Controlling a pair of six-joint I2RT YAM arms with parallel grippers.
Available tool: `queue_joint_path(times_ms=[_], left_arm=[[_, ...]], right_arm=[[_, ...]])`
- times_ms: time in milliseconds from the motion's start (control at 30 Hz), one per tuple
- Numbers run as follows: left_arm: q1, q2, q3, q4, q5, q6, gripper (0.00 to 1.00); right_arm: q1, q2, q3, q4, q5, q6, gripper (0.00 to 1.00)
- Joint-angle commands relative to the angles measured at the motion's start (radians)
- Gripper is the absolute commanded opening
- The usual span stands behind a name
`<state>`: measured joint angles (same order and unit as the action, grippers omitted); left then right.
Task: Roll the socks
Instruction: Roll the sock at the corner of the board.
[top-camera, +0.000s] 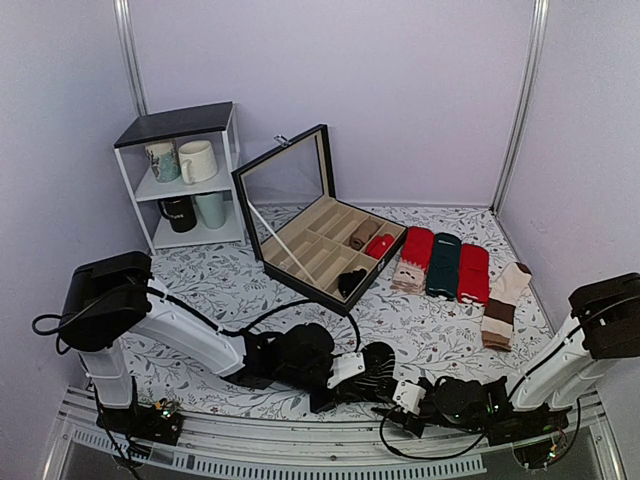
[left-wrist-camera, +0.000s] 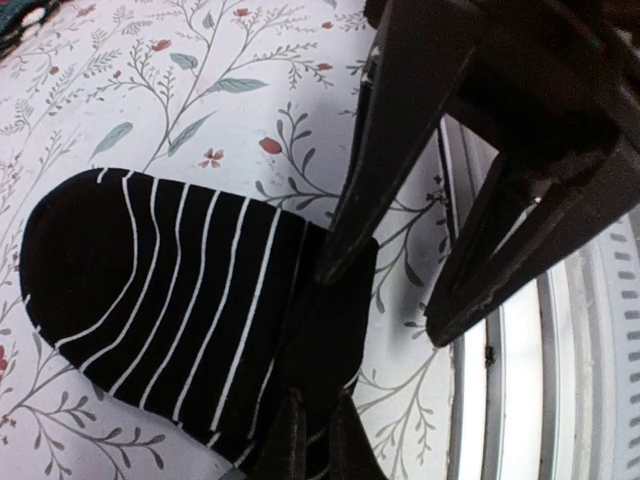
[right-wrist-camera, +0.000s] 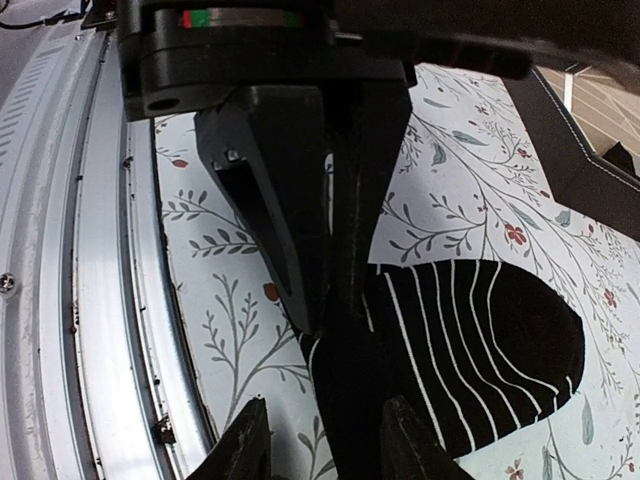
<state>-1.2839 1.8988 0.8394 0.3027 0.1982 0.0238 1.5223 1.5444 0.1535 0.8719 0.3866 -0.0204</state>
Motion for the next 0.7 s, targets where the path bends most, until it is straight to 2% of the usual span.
queue_joint_path(times_ms=[0, 333, 433, 567, 667], left_arm=[[0.003, 0.108, -0.071, -0.269, -0.01, -0.009, 0.0], [0.004, 0.109, -0.071, -0.269, -0.003, -0.007, 0.0], [0.005, 0.111, -0.071, -0.269, -0.002, -0.007, 0.0], [0.005, 0.105, -0.074, -0.266, -0.003, -0.007, 0.0], [0.005, 0.105, -0.073, -0.266, -0.003, -0.008, 0.0]], right_arm=[[-0.032, 0.031, -0.008, 0.026, -0.005, -0.017, 0.39], [-0.061, 0.135, 0.012, 0.027, -0.087, 0.015, 0.37], [-0.062, 0.153, 0.018, 0.025, -0.077, 0.075, 0.35], [-0.062, 0.093, -0.027, 0.075, 0.004, 0.097, 0.41], [-0.062, 0.012, -0.043, 0.052, 0.018, 0.06, 0.46]])
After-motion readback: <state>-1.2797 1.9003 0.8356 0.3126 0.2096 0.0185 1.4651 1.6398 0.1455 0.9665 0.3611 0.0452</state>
